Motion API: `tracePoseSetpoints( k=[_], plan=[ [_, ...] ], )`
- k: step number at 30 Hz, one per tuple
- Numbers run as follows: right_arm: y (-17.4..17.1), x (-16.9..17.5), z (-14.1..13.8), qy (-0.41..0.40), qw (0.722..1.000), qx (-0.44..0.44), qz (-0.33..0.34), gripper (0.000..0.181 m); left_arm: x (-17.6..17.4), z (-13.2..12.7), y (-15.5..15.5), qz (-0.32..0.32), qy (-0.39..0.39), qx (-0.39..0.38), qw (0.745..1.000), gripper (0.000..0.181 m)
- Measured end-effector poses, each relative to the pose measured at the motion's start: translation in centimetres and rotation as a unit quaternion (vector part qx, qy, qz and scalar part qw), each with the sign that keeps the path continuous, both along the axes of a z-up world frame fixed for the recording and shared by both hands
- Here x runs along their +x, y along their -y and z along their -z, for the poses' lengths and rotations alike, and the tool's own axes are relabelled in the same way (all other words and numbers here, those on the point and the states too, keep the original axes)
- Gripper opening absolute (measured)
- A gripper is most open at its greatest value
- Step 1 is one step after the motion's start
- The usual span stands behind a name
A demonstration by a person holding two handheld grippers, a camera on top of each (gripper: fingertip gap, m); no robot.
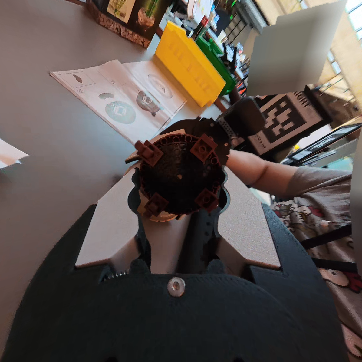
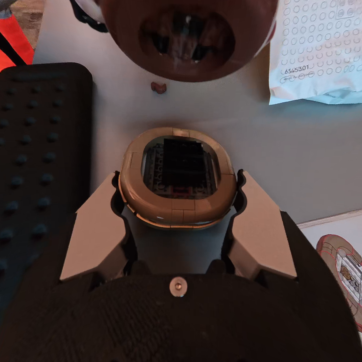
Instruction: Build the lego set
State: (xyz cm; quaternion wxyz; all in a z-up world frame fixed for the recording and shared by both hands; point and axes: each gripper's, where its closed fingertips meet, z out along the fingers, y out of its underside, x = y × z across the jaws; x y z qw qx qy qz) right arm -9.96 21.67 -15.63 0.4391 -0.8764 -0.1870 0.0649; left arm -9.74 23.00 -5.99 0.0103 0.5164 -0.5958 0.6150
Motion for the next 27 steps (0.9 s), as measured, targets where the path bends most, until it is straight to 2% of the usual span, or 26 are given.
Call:
tracePoseSetpoints(
  k=[5,15,18,19,21,23,27],
  plan=[
    [0.1,-0.2,0.8,0.015,1.000,-0.021,-0.010,0.116,-0.9,-1.6,0.4,0.003,0.017,-0.097,0.995,0.080],
    [0.5,-0.2,0.7,-0.008,0.999,-0.030,-0.016,0.116,-2.6,-3.1,0.3,-0.022,0.064,-0.160,0.985,0.080],
    [1.2,0.1,0.2,-0.032,0.999,-0.022,-0.013,0.122,-3.3,-3.9,0.2,-0.027,0.084,-0.173,0.981,0.080],
    [1.5,0.2,-0.3,-0.038,0.999,-0.016,-0.013,0.120,-3.5,-4.1,0.1,-0.029,0.090,-0.176,0.980,0.080],
    [1.8,0.7,-1.7,-0.037,0.999,0.015,-0.008,0.098,-3.9,-4.4,-0.2,-0.035,0.101,-0.181,0.978,0.080],
    [2.0,0.4,-3.2,-0.054,0.998,0.042,-0.014,0.060,-4.3,-4.7,-0.3,-0.037,0.111,-0.187,0.975,0.080],
    [1.4,0.1,-3.8,-0.076,0.996,0.051,0.002,0.061,-4.6,-5.0,-0.4,-0.034,0.124,-0.195,0.972,0.080]
  ],
)
